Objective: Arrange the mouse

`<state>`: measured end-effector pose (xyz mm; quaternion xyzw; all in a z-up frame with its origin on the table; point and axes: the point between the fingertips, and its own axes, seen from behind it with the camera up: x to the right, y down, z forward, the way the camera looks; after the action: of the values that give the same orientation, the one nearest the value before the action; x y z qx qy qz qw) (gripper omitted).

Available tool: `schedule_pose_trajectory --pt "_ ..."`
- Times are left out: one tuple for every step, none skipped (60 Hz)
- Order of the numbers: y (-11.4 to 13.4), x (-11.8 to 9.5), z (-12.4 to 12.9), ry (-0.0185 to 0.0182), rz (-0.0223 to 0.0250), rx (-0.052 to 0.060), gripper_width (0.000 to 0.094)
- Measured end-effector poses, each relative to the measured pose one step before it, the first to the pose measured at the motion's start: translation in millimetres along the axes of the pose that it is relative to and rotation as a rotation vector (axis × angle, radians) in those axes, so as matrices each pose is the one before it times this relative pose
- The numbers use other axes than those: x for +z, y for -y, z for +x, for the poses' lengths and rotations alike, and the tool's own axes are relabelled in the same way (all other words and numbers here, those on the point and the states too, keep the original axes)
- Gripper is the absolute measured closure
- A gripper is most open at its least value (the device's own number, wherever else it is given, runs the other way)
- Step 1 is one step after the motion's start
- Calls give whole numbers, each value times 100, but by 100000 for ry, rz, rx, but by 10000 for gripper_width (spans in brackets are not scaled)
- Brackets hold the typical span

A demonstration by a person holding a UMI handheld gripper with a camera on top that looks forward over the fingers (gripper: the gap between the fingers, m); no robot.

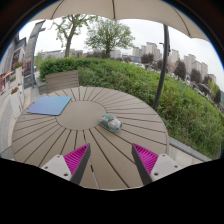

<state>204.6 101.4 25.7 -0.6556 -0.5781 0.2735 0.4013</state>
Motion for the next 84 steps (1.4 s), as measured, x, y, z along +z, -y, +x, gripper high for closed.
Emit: schedule_pose_trajectory --pt "8 222 -8 531 98 317 86" --pt "8 231 -34 618 29 406 86" --pt "35 251 -19 591 63 439 88" --pt "65 263 -62 308 184 264 85" --pt "42 390 44 279 208 209 85" --pt "117 306 85 38 371 -3 86" --pt "135 303 106 -63 417 -91 86" --pt "162 313 71 -40 451 -186 86" --pt "155 327 57 62 505 -220 86" --pt "148 163 68 276 555 -35 85" --pt "193 394 -23 306 567 -111 86" --pt "97 408 -46 346 361 -102 86" --pt "148 399 -13 334 428 -186 85" --pt "110 410 -3 295 381 -265 86" --pt "118 410 -29 320 378 -287 86" --pt "103 396 -17 339 297 -282 85" --pt "101 418 20 268 293 -281 85" --pt "197 197 16 219 184 -193 85" --pt "61 405 21 218 128 -325 85" --pt "19 429 62 136 -13 -285 87" --pt "-1 411 34 145 -153 -182 87" --pt "20 239 19 199 -172 36 88" --pt "-13 404 25 151 -244 140 87" --pt "-12 399 25 211 -358 210 87" --pt "-52 387 36 279 -780 253 88" --pt "67 277 -92 281 -538 676 87" --pt "276 316 76 159 174 964 86" --pt "343 329 27 177 399 952 86" --pt "289 360 18 224 399 779 87" --pt "232 308 -8 217 104 463 85" --pt "41 243 49 26 -480 6 86" --pt "97 290 62 -48 -419 -189 87" --pt "64 286 90 -94 -564 -379 88" --pt "52 268 28 -63 -546 -358 87" --pt "70 281 24 -18 -379 -260 86" --pt "150 341 202 -4 -291 -56 88" --pt "15 300 157 -317 -608 -204 89" --pt "-109 285 53 -337 -837 -170 87" --pt "-126 312 101 -389 -1067 -161 86" --pt "-108 293 47 -231 -1058 14 88" --pt "-58 280 64 -74 -944 313 90" --pt "-55 264 55 13 -896 604 89" --pt "-57 165 231 105 -651 530 88" --pt "156 201 -60 479 -37 1036 84" --pt "158 178 -43 449 -188 960 86" --pt "42 172 22 49 -643 573 86" --pt "72 239 202 -9 -508 321 85" --pt "-3 108 92 -135 -452 73 85" --pt "26 92 -86 447 -336 -190 78" --pt "188 111 -151 862 2 180 72" --pt "170 105 90 8 120 101 75" --pt "129 147 117 -176 -89 -198 77" --pt "72 164 85 -142 -235 -300 80" --pt "245 287 83 83 -269 -142 80" --pt "95 143 35 232 103 -2 82" --pt "62 155 81 172 -127 59 86" --pt "40 174 71 115 -268 52 88" --pt "78 166 19 241 -237 105 87" --pt "113 158 33 210 -183 236 88" --pt "135 141 84 10 -208 157 87" --pt "204 214 77 -296 -374 -50 90" --pt "88 188 41 -79 -287 -342 87" --pt "148 114 -137 774 -60 -63 80" --pt "73 149 35 100 -275 68 81" --pt "65 97 151 -276 -285 -44 85" --pt "83 134 43 -5 -42 36 88" --pt "54 80 20 159 -226 189 90" --pt "44 36 77 -124 -151 120 94" --pt "52 36 76 -75 -135 13 97" --pt "41 41 34 9 -145 -22 99" --pt "28 89 -54 71 -100 -8 102" --pt "4 15 25 24 -107 58 101" --pt "-5 2 -2 -6 -74 96 103" --pt "29 66 40 -12 -114 52 104" --pt "-2 -15 -8 -9 -73 -25 108" --pt "-21 -5 -10 7 -65 -123 109" --pt "-15 -10 -11 -43 -34 -109 111" --pt "4 -37 3 -67 10 19 114" --pt "-5 -9 -14 -79 16 24 119" --pt "-12 2 -27 -24 16 30 131" --pt "-35 10 -37 46 -158 -130 161" --pt "-35 10 -52 143 -269 -395 217" --pt "-35 27 -224 587 -508 -946 306" --pt "28 -68 -331 1559 -640 -1673 475"
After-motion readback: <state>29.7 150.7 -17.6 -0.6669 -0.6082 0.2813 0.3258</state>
